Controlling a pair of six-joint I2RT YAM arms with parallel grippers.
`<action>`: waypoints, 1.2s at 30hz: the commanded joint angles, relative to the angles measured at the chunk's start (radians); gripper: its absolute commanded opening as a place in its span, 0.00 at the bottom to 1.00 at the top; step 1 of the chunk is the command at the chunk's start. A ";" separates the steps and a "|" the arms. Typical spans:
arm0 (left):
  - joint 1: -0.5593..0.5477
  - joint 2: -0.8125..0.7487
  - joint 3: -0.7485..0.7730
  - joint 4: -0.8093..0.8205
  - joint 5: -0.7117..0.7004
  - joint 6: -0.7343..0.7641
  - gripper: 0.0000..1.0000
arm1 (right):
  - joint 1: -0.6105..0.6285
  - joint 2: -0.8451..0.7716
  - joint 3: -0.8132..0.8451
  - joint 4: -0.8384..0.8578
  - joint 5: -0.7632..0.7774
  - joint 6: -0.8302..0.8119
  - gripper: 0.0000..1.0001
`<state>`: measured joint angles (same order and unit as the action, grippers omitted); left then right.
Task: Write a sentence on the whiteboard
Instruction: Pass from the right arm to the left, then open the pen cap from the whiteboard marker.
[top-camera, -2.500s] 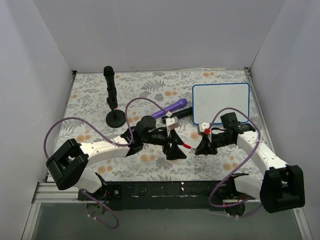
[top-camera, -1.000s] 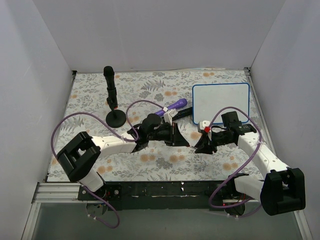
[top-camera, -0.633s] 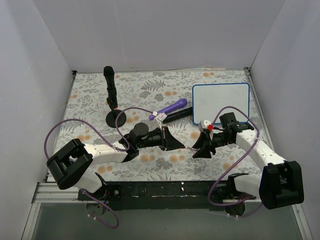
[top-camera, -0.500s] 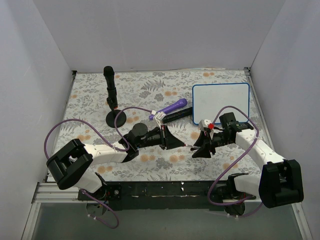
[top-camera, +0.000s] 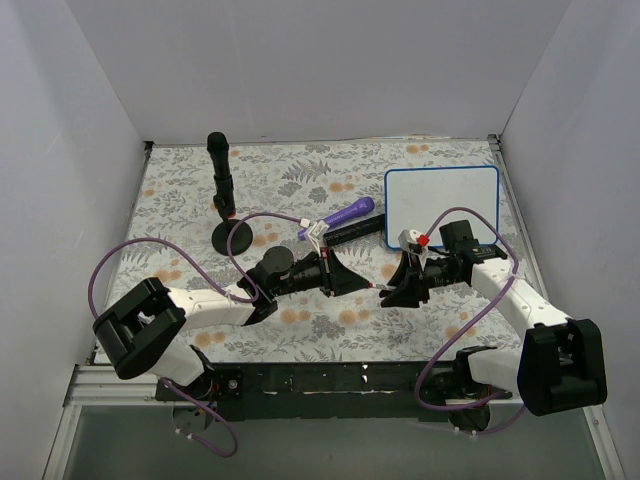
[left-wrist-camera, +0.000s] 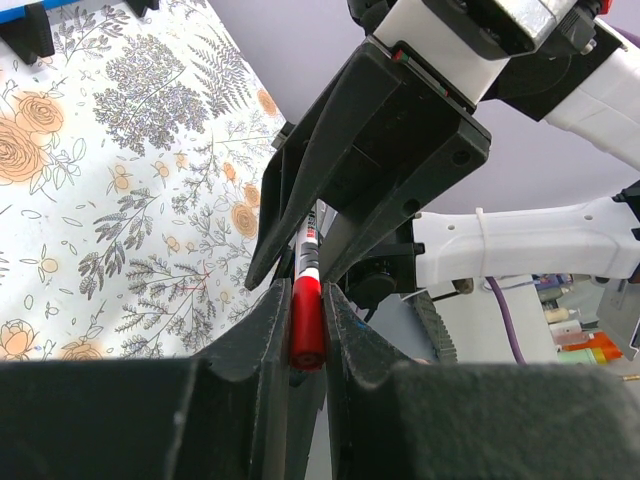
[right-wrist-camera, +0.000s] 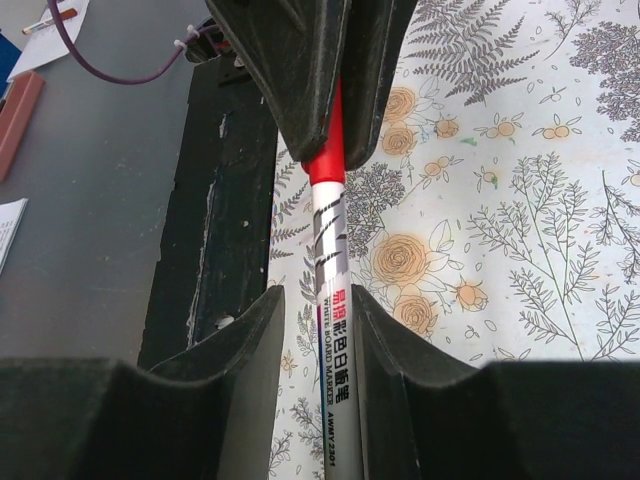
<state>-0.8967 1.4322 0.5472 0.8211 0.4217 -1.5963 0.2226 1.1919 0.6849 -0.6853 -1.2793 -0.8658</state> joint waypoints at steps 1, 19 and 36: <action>-0.008 -0.013 -0.004 0.026 -0.020 0.013 0.00 | -0.005 0.006 0.015 0.061 -0.032 0.076 0.39; -0.011 0.002 -0.015 0.041 -0.015 0.016 0.00 | -0.005 0.012 0.016 0.066 -0.035 0.091 0.35; -0.031 0.019 -0.067 0.148 -0.070 -0.019 0.00 | -0.019 0.018 0.015 0.089 -0.058 0.128 0.44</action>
<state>-0.9176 1.4445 0.4831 0.9115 0.3813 -1.6119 0.2092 1.2060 0.6849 -0.6216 -1.2976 -0.7547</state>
